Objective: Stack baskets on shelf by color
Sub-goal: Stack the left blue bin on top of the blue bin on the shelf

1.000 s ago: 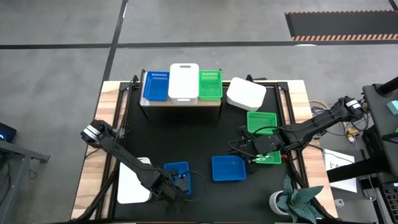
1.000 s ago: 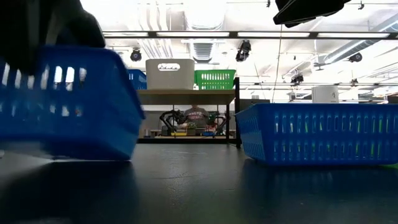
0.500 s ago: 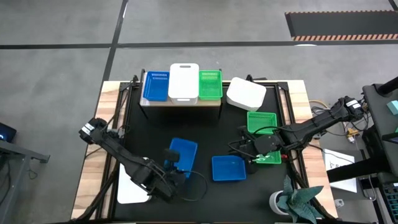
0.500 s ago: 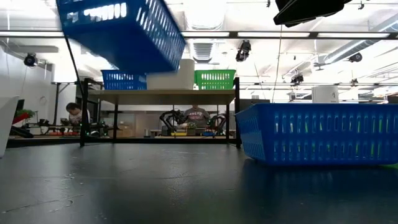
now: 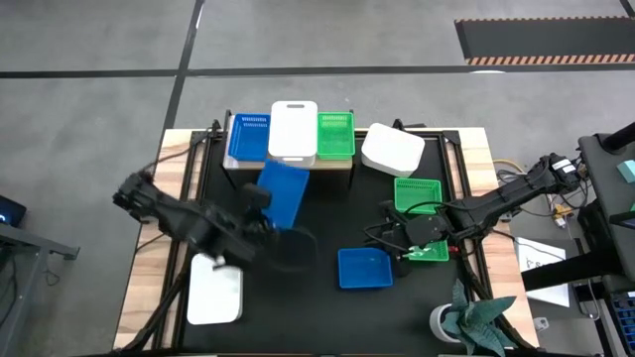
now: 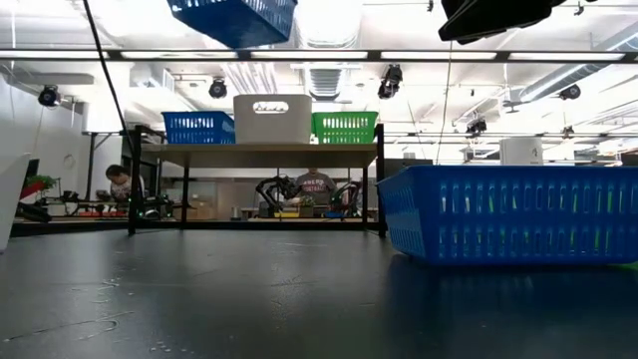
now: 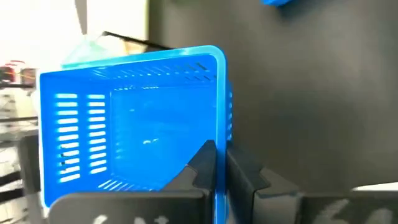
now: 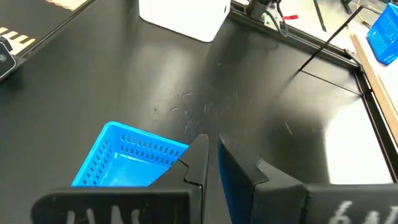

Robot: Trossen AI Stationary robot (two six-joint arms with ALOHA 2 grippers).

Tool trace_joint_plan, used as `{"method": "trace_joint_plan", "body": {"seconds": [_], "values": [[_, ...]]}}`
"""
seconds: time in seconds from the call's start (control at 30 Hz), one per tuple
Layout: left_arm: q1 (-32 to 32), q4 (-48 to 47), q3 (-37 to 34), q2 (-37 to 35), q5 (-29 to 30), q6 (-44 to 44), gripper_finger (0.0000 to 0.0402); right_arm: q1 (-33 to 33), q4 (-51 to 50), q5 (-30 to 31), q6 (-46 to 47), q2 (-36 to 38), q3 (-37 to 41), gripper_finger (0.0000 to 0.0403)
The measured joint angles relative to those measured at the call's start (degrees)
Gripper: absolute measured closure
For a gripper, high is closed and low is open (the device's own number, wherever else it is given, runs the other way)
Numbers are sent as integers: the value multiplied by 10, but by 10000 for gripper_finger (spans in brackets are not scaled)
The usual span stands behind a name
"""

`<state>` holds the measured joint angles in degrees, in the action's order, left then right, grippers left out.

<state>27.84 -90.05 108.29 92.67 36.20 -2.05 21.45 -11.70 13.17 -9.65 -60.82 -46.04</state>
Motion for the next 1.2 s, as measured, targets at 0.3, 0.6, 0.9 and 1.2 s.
{"method": "trace_joint_plan", "body": {"seconds": [0.3, 0.6, 0.9, 1.2], "values": [[-133, 0, -7, -104, 0, 122, 401, -1, 0, 0, -6, 0, 3, 376], [-302, 9, -36, -166, -90, 250, 401, -1, 0, 0, -11, 0, 3, 376], [-446, 29, -36, -170, -173, 341, 401, -1, 0, 0, -16, 0, 6, 376], [-522, 52, -59, -170, -201, 368, 401, -1, 0, 0, -14, 0, 12, 376]]}}
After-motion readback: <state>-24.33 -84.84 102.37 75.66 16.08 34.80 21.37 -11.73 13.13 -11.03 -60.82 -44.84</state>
